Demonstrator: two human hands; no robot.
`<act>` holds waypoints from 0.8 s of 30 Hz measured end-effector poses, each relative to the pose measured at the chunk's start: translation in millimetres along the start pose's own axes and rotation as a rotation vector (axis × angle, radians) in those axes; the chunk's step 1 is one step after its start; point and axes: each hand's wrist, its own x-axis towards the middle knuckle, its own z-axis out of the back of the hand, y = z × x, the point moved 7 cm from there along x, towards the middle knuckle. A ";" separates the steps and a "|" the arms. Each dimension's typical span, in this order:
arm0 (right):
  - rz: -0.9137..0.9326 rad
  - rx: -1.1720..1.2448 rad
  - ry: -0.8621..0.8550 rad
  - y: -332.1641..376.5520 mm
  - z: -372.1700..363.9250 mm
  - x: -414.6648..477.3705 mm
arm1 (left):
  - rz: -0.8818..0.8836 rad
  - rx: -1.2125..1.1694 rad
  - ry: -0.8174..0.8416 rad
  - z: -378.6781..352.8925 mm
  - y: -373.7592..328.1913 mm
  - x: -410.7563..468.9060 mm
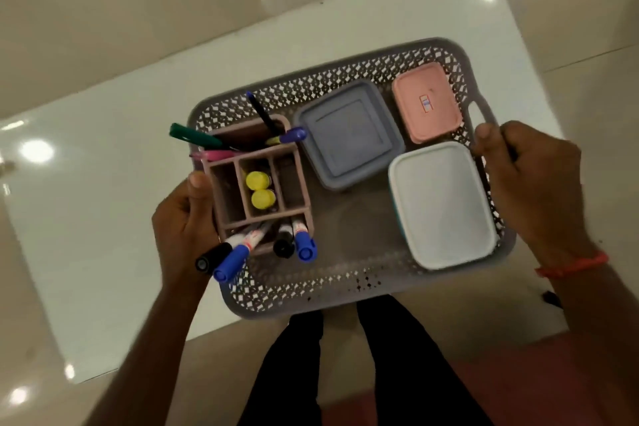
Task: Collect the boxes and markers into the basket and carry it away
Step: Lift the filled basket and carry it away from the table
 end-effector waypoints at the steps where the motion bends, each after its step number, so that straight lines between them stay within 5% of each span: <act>1: 0.002 0.009 0.002 7.6 9.0 -5.8 | 0.003 0.030 0.007 10.1 -8.8 -5.7; 13: -0.020 0.035 -0.042 108.5 133.4 -82.0 | -0.024 0.124 0.035 135.4 -116.6 -65.3; 24: -0.079 -0.006 -0.200 142.3 249.2 -139.0 | -0.201 0.159 0.207 160.2 -203.5 -80.5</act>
